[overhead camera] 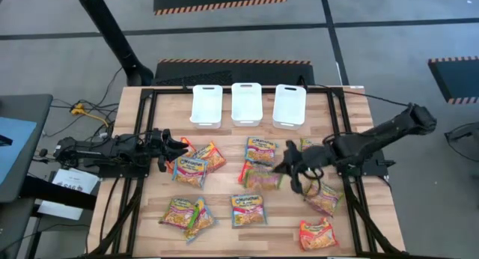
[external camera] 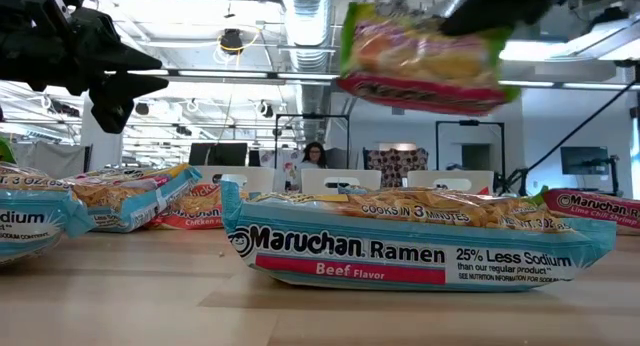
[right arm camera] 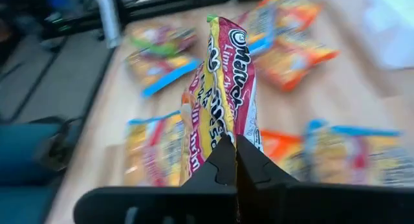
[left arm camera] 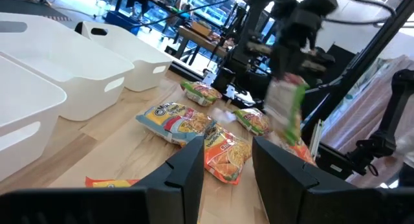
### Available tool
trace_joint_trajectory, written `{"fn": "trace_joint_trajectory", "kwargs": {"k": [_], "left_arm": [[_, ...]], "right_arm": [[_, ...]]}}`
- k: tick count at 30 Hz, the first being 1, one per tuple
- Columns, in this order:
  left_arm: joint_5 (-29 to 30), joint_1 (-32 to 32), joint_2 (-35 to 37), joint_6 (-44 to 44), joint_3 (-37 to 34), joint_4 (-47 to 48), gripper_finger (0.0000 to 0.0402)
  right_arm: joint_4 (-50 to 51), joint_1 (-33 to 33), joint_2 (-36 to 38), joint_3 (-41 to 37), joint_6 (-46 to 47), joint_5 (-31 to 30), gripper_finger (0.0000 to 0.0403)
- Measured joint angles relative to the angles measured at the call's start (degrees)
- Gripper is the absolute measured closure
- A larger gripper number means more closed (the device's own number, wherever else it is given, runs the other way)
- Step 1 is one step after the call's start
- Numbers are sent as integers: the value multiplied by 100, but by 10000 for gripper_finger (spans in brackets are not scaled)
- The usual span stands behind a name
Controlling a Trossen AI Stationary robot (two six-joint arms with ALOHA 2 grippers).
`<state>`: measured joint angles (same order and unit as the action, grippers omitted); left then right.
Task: Sort Maruchan noodles
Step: Put the green noodle pack into the right white bin
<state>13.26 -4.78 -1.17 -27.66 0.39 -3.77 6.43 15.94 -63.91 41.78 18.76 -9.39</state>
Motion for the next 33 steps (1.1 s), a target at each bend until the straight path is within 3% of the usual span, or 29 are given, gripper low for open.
{"fn": "trace_joint_trajectory", "kwargs": {"k": [15,23,33], "left_arm": [[7,0,0,0,2,0,285],[11,0,-2,35,2,0,285],[26,-2,-2,192,2,0,285]], "right_arm": [[-214,-2834,403,2,-2581,2,398],[-305,-4279,396,2,-3401,2,398],[-373,-5305,396,2,-4409,0,398]]}}
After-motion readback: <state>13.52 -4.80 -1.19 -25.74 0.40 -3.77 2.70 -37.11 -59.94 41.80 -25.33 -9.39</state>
